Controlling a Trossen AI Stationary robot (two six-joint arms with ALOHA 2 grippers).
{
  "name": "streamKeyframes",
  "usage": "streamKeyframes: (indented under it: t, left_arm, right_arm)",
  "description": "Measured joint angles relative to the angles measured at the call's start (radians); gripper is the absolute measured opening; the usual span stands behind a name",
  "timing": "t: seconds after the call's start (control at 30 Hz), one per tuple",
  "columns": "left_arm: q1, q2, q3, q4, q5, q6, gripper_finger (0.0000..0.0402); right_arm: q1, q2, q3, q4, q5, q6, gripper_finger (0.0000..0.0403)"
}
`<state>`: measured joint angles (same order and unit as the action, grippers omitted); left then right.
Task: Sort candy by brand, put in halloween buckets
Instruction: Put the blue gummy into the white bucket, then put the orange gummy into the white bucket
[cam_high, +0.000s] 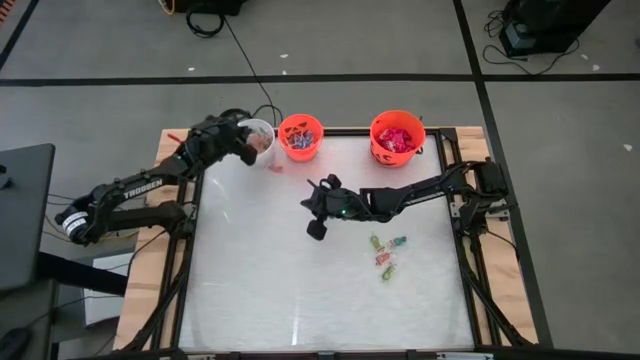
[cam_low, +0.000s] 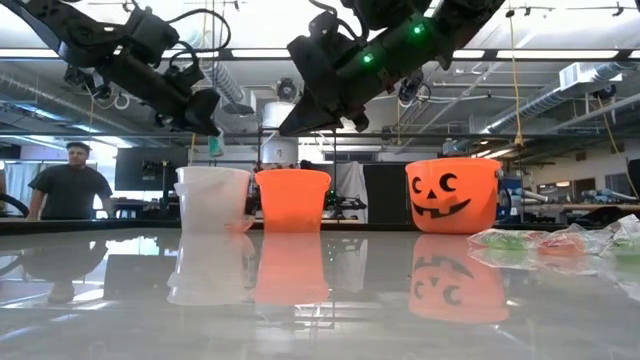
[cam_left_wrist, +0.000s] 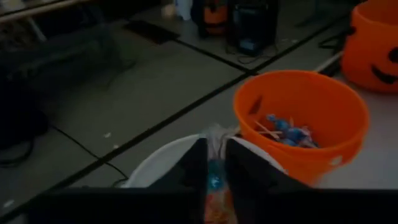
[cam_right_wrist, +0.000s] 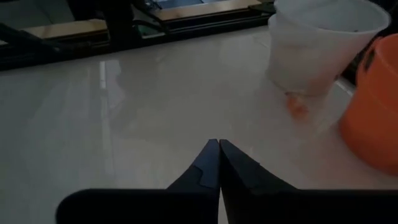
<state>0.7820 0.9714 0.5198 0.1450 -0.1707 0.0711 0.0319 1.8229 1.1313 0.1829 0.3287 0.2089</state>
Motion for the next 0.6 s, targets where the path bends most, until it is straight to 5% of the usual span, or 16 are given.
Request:
streamKeyframes:
  t: [0.2,0.3,0.47,0.6]
  left_arm:
    - [0.004,0.003,0.000,-0.054,0.046,-0.021,0.0168]
    - [-0.003,0.003,0.000,-0.065,0.192,0.029,0.0205]
    - [-0.078,0.003,0.000,-0.066,0.525,0.139,0.0209]
    - [-0.188,0.014,0.000,-0.109,0.555,0.226,0.0198]
  right_arm:
    - [-0.003,0.000,0.000,-0.016,-0.016,-0.002,0.0027]
    - [-0.003,-0.007,0.000,-0.078,-0.016,-0.031,0.0032]
    - [0.000,-0.043,0.000,-0.304,0.010,-0.112,0.0033]
    - [0.000,-0.054,-0.001,-0.406,0.044,-0.068,0.0034]
